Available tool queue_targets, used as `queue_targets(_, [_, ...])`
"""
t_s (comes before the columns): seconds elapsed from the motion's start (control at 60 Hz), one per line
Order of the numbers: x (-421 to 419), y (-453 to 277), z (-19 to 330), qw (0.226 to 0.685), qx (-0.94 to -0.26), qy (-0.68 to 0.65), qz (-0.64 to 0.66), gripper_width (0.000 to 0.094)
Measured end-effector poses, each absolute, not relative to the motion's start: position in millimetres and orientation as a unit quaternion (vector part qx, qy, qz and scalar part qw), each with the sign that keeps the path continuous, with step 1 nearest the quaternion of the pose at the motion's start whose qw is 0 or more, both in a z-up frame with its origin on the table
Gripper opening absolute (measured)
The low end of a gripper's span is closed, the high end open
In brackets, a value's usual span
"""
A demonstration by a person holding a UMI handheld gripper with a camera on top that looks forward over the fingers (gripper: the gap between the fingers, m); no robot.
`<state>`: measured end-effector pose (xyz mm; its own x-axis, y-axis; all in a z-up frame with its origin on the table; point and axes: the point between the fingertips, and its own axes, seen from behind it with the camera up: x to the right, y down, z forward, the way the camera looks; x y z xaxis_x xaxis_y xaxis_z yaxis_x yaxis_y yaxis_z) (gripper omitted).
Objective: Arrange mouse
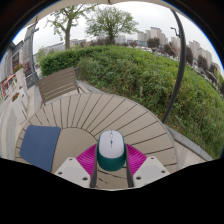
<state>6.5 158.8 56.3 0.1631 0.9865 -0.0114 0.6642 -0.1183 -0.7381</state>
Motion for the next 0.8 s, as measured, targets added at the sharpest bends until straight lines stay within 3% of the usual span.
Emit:
queue_targets(0.083, [-17.2, 107.5, 100.6, 0.304, -0.677, -0.599, 0.301, 0.0421])
queue_targets(0.217, [-38.0, 8.4, 133.2, 0.282, -0.649, -0.615, 0.348, 0.0420])
queue_targets(0.4, [-59.3, -108.3, 76.5, 0.240, -0.662, -0.632, 0.323, 0.0422])
queue_targets(0.55, [-58.3, -154.7, 14.2, 0.234, -0.679, -0.634, 0.288, 0.0445])
queue_targets(0.667, [-49.4, -158.3, -10.8, 0.245, -0.682, -0.633, 0.272, 0.0525])
queue_targets(0.683, [-50.3, -157.6, -9.7, 0.248, -0.680, -0.634, 0.272, 0.0568])
queue_targets(0.733, [-41.7, -149.2, -5.8, 0.260, -0.689, -0.629, 0.251, 0.0834])
queue_targets(0.75, [-38.8, -147.2, -4.2, 0.262, -0.691, -0.628, 0.242, 0.0866])
queue_targets(0.8, [-29.8, -140.9, 6.3, 0.270, -0.700, -0.622, 0.225, 0.0830])
